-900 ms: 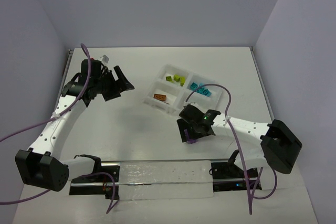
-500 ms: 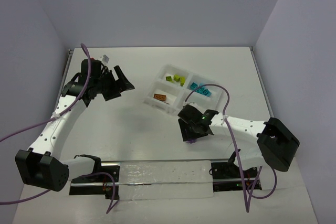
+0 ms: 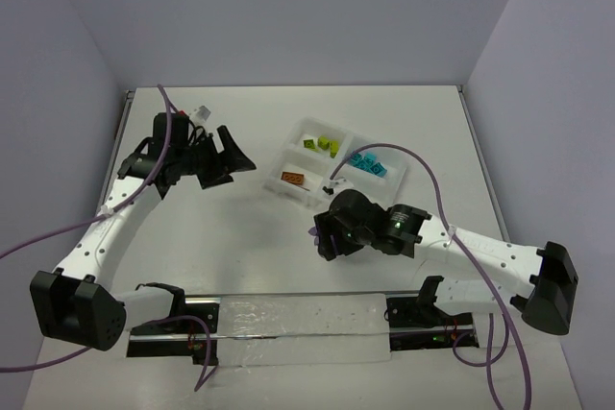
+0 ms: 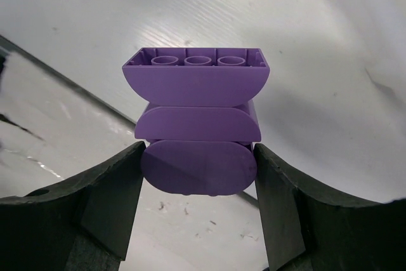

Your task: Sort the legos into containers by color

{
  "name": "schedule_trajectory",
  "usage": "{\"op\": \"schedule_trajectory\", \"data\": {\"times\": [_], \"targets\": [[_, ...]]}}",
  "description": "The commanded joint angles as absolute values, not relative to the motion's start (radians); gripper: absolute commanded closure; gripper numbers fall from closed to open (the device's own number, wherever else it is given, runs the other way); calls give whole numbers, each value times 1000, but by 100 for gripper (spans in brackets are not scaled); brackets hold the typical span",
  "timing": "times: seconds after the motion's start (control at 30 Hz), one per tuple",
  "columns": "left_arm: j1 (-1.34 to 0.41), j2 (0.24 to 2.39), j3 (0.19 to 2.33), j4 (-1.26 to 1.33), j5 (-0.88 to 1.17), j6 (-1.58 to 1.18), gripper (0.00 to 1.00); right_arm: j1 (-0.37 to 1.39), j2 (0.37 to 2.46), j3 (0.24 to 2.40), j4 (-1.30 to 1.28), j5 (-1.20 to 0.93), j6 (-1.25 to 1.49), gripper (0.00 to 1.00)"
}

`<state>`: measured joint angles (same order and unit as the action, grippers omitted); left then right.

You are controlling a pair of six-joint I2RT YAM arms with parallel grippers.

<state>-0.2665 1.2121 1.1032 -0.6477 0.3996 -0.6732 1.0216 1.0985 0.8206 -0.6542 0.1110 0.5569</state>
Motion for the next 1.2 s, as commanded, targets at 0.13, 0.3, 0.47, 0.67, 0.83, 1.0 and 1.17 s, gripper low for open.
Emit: {"op": "schedule_trajectory", "data": {"times": [0.13, 0.3, 0.47, 0.67, 0.83, 1.0, 1.17], "targets": [[-368, 1212, 1051, -493, 742, -665, 12, 1035, 1091, 981, -661, 109, 495, 62], [-437, 1232, 1013, -387, 818, -725, 12, 1044, 1103, 1001, -645, 94, 469, 62], [-486, 1248, 975, -299, 847, -777, 13, 1048, 1099, 1007, -653, 108, 463, 62], [-559, 1291, 933, -203, 844, -838, 13, 1054, 1103, 1011, -650, 102, 463, 62], [-597, 1341, 933, -147, 835, -845, 14, 1060, 1106, 1012, -647, 101, 459, 62], [-617, 1426, 941, -52, 874, -878, 20, 1062, 1117, 1022, -655, 116, 454, 62], [-634, 1443, 940, -46, 901, -867, 23, 1062, 1114, 1018, -649, 119, 457, 62]]}}
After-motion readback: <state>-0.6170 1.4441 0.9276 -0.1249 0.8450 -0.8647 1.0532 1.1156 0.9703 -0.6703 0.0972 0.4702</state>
